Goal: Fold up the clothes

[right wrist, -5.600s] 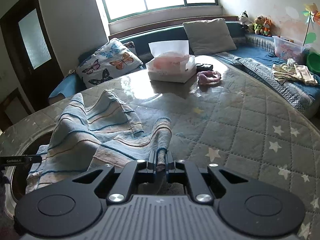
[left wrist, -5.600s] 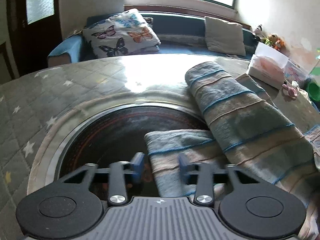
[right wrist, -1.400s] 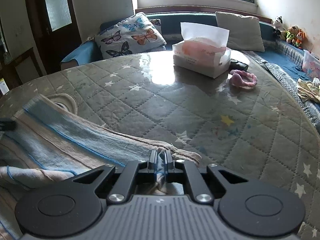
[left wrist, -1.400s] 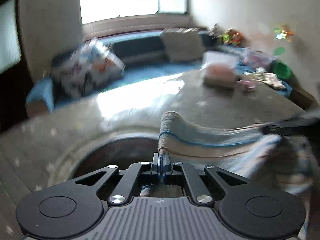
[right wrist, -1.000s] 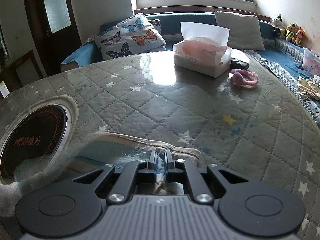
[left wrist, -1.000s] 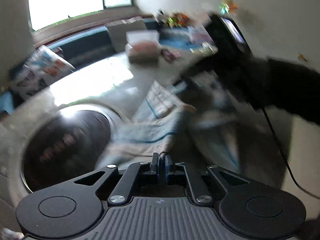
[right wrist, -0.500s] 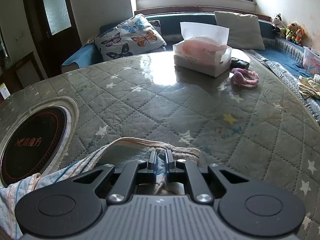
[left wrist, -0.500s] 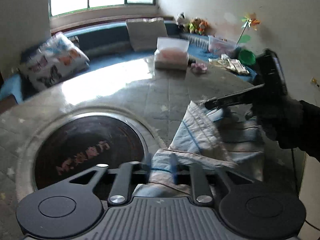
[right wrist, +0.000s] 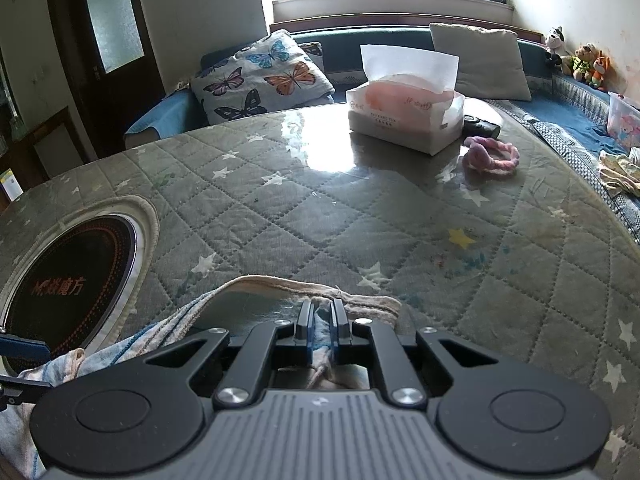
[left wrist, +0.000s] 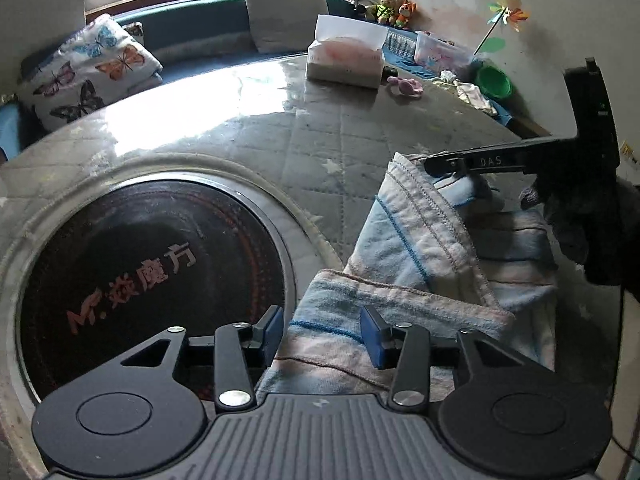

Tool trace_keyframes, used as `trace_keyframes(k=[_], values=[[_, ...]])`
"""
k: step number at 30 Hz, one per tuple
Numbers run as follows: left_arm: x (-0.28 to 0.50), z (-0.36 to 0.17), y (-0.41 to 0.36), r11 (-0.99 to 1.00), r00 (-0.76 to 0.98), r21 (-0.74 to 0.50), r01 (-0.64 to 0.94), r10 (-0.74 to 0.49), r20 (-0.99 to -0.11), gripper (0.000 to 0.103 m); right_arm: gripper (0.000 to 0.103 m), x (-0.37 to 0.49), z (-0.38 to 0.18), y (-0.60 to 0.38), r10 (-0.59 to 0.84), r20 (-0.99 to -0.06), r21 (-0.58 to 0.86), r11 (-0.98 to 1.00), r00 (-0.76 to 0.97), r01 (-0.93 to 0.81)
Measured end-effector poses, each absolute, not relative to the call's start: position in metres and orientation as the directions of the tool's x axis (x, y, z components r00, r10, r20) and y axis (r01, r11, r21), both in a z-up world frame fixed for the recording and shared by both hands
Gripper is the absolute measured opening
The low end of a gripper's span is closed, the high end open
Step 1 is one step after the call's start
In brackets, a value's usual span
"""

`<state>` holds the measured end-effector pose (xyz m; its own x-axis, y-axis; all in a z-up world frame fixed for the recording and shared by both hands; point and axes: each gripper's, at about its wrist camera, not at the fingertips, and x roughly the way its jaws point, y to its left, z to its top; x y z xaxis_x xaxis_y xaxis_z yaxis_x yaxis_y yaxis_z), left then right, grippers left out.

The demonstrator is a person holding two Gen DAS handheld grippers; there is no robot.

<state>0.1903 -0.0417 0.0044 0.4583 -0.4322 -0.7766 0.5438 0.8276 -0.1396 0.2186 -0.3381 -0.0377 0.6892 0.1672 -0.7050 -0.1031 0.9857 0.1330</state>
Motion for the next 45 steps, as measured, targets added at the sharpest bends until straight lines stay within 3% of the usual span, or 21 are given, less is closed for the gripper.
trace_keyframes(k=[6, 10, 13, 21, 29, 37, 45], values=[[0.195, -0.001, -0.032, 0.818, 0.413, -0.241, 0.522, -0.49, -0.768, 0.039, 0.008, 0.219, -0.038, -0.338, 0.165, -0.704, 0.131, 0.986, 0.69, -0.101], [0.187, 0.008, -0.03, 0.831, 0.464, -0.208, 0.516, -0.475, -0.748, 0.012, 0.008, 0.219, -0.038, -0.338, 0.162, -0.705, 0.129, 0.987, 0.691, -0.1], [0.183, 0.014, -0.027, 0.841, 0.501, -0.184, 0.508, -0.463, -0.731, 0.005, 0.008, 0.219, -0.038, -0.338, 0.162, -0.704, 0.131, 0.986, 0.692, -0.098], [0.184, 0.041, -0.002, 0.91, 0.674, -0.068, 0.408, -0.351, -0.65, 0.003, 0.008, 0.221, -0.035, -0.336, 0.157, -0.709, 0.115, 0.988, 0.688, -0.106], [0.216, 0.074, 0.067, 0.992, 0.837, 0.067, 0.111, -0.057, -0.544, 0.003, 0.002, 0.239, -0.015, -0.323, 0.181, -0.694, 0.098, 0.983, 0.697, -0.158], [0.256, 0.065, 0.123, 0.987, 0.846, 0.153, -0.052, 0.125, -0.519, 0.003, 0.0, 0.284, 0.009, -0.28, 0.194, -0.673, 0.024, 0.97, 0.713, -0.241], [0.282, 0.043, 0.163, 0.989, 0.804, 0.138, -0.057, 0.127, -0.581, 0.003, 0.004, 0.348, 0.007, -0.237, 0.249, -0.694, 0.072, 0.958, 0.676, -0.279]])
